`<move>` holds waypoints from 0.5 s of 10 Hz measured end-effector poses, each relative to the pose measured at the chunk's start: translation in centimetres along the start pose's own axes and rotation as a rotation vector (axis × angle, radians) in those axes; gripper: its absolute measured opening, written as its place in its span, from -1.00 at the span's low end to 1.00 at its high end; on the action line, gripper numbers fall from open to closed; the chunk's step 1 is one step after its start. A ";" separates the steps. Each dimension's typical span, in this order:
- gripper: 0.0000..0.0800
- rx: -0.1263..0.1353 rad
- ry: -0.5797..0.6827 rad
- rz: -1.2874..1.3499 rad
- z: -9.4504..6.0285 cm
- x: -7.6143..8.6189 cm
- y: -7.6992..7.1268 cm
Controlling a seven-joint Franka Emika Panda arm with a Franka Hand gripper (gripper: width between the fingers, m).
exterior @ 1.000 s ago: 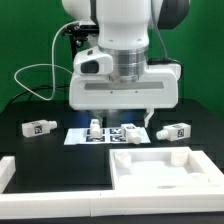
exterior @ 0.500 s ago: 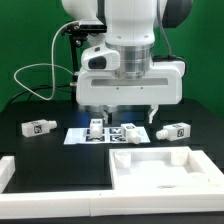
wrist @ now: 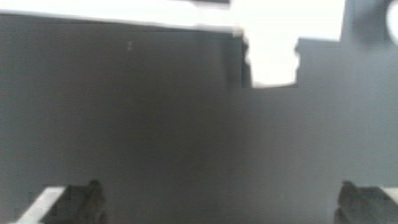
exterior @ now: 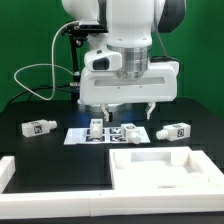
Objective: Assemble one leg
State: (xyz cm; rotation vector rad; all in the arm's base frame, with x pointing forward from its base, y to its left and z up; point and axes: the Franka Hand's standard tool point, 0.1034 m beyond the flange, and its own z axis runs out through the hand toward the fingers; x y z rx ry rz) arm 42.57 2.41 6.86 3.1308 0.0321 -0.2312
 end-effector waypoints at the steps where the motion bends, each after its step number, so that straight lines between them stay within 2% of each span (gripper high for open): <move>1: 0.62 0.001 0.006 0.046 -0.4 -0.3 -0.2; 4: 0.62 0.000 0.013 0.021 -0.1 -0.2 -0.3; 5: 0.62 0.002 0.058 0.010 0.9 -1.1 -1.1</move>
Offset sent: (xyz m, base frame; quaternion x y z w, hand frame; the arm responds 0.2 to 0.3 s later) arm 0.0000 0.0000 0.0000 0.0000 0.0000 0.0000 1.0000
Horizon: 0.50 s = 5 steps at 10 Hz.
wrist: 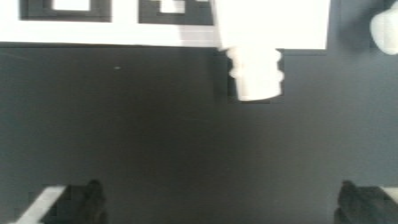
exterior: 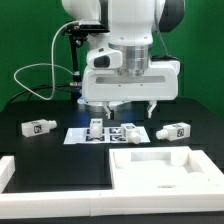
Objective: Assemble one leg
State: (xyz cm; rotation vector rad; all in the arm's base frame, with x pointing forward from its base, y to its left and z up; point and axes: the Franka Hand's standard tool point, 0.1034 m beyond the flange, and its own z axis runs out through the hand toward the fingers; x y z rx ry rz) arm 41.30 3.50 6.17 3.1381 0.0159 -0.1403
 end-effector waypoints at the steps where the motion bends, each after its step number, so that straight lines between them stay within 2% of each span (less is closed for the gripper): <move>1: 0.62 -0.002 0.026 -0.018 1.3 -1.8 -0.9; 2: 0.62 -0.005 0.056 -0.034 2.9 -3.5 -1.7; 3: 0.62 -0.009 0.043 -0.041 3.9 -4.4 -2.1; 5: 0.62 -0.009 0.039 -0.050 3.9 -4.3 -2.2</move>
Offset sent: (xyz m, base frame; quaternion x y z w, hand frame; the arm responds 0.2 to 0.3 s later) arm 0.0000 0.0000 0.0000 0.0000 0.0000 0.0000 1.0000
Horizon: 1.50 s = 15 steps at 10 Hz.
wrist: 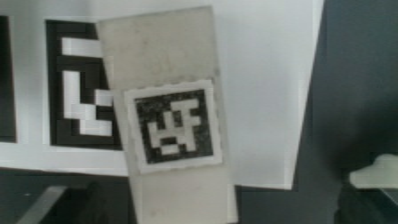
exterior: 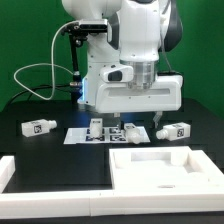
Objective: Assemble one leg
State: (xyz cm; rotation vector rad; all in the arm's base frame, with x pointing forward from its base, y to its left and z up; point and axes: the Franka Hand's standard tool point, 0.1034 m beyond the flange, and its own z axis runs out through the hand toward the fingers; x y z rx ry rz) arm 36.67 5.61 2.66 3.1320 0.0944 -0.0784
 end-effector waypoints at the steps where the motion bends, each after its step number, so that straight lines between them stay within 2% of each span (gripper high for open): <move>1: 0.62 0.000 -0.002 -0.005 0.1 -0.1 0.0; 4: 0.62 -0.005 -0.007 -0.071 1.8 -1.1 1.1; 6: 0.62 -0.004 -0.006 -0.075 1.7 -1.0 0.9; 7: 0.30 -0.004 -0.006 -0.075 1.7 -1.0 0.9; 8: 0.30 -0.004 -0.006 -0.075 1.7 -1.1 0.9; 9: -0.10 -0.004 -0.006 -0.075 1.7 -1.1 0.9; 10: -0.29 -0.004 -0.006 -0.073 1.7 -1.0 1.0; 11: -0.29 0.000 -0.044 -0.032 1.2 -0.8 1.6; 12: -0.29 0.007 -0.068 -0.021 0.1 0.5 2.1; 14: -0.29 0.021 -0.087 -0.081 -1.9 2.9 1.9; 15: -0.29 0.024 -0.080 -0.020 -2.2 3.2 1.8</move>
Offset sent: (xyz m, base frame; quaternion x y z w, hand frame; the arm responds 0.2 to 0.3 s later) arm -0.0086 -0.0148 -0.0187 0.0133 -0.0009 -0.0050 0.9999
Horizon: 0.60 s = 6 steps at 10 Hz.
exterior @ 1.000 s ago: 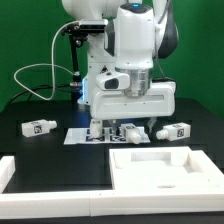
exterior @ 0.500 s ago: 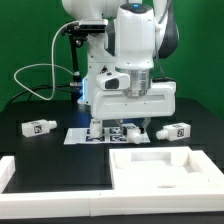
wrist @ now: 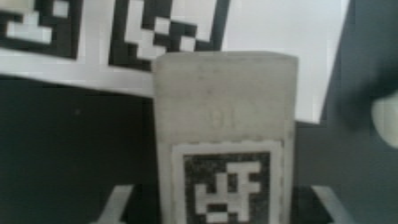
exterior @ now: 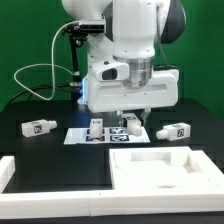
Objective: Assemble one leg
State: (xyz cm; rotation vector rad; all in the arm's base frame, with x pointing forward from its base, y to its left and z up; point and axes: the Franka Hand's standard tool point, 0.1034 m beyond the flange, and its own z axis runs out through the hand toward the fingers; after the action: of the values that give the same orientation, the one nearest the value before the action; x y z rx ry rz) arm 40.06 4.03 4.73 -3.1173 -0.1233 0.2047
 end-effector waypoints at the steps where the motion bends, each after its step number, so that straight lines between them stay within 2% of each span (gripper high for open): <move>1: -0.29 0.003 -0.004 0.083 0.2 -0.1 -0.1; 3: -0.29 0.000 0.018 0.142 0.6 0.0 -0.1; 4: -0.29 -0.007 0.054 0.120 1.6 -0.1 0.3; 5: -0.29 0.002 0.058 0.077 1.5 0.2 1.7; 6: -0.29 0.004 0.081 0.092 1.1 1.1 2.8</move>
Offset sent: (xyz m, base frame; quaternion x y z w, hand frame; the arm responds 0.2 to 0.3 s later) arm -0.0116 0.0001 -0.0321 -0.0017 0.0861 0.0400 0.9955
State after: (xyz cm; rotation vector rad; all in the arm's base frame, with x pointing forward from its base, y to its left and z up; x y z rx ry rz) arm 41.27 1.38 3.48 -3.1238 0.0221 0.0792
